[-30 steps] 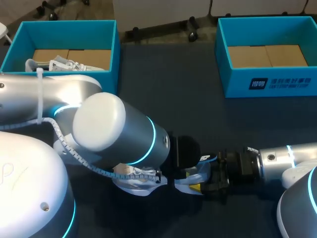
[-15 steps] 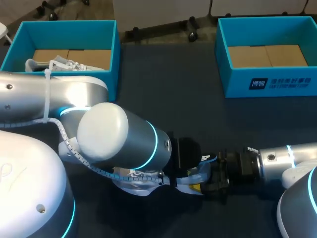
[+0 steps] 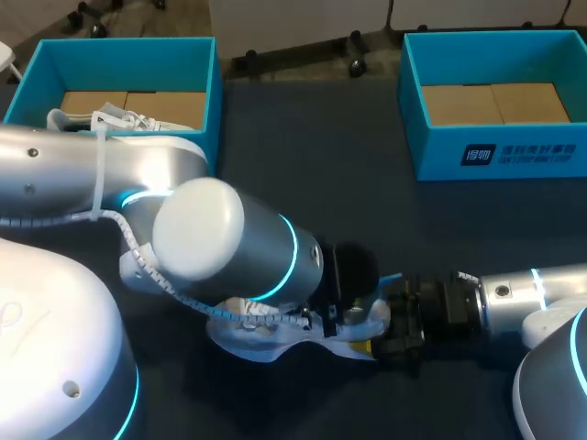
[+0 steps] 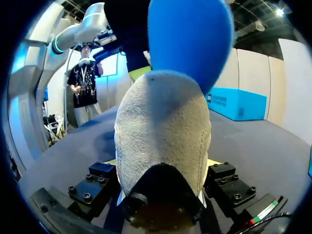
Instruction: Take the shoe out of the shoebox, open the shoe tongue, remove and reinsert the insole, then place the shoe into the shoebox
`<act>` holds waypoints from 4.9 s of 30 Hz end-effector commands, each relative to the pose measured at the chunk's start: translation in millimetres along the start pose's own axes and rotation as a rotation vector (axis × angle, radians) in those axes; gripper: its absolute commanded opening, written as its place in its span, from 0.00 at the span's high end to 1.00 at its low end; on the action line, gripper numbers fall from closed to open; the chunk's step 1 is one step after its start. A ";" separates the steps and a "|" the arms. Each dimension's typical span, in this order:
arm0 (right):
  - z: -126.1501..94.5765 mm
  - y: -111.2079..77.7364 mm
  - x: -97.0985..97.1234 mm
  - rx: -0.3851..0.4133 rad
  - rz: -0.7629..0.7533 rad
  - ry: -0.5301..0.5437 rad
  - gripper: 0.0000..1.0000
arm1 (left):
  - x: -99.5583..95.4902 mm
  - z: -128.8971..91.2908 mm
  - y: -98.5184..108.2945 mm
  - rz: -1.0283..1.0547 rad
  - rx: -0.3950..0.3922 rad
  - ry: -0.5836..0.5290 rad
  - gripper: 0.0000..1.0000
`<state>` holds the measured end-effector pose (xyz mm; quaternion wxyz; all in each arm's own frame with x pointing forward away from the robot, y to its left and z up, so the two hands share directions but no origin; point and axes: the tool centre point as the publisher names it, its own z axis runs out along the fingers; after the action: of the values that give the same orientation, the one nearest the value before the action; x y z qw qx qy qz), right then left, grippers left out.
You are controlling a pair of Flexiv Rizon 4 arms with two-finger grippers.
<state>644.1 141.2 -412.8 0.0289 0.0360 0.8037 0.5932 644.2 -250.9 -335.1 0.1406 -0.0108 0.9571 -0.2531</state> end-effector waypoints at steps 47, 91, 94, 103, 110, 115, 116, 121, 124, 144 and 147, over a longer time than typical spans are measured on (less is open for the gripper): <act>0.8 2.0 0.1 0.007 0.001 0.002 1.00 | -12.6 -198.0 -128.6 0.004 0.469 0.528 1.00; 0.8 2.0 0.1 0.007 0.001 0.002 1.00 | -9.5 -355.4 -162.9 -0.168 0.868 0.473 1.00; 0.8 2.0 0.1 0.007 0.001 0.002 1.00 | -13.8 -373.8 -158.1 -0.202 0.902 0.484 1.00; 0.8 2.0 0.1 0.007 0.001 0.002 1.00 | -19.3 -408.6 -142.6 -0.317 0.905 0.546 1.00; 0.8 2.0 0.1 0.007 0.001 0.002 1.00 | -28.1 -415.3 -137.6 -0.372 0.898 0.548 1.00; 0.8 2.0 0.1 0.007 0.001 0.002 1.00 | -28.7 -417.7 -138.6 -0.377 0.899 0.556 1.00; 0.8 2.0 0.1 0.007 0.001 0.002 1.00 | -28.9 -417.9 -139.0 -0.382 0.898 0.556 1.00; 0.8 2.0 0.1 0.007 0.001 0.002 1.00 | -28.9 -417.9 -139.0 -0.382 0.898 0.556 1.00; 0.8 2.0 0.1 0.007 0.001 0.002 1.00 | -28.9 -417.9 -139.0 -0.382 0.898 0.556 1.00; -37.6 14.9 -6.5 0.220 -0.015 -0.042 0.00 | -28.9 -417.9 -139.0 -0.382 0.898 0.556 1.00; -40.9 19.7 -6.9 0.294 -0.022 -0.029 0.00 | -28.9 -417.9 -139.0 -0.382 0.898 0.556 1.00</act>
<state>647.8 109.5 -394.2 0.0544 0.0409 0.8509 0.5209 547.8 -167.0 87.0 -0.1737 -0.0572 0.7360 -0.6519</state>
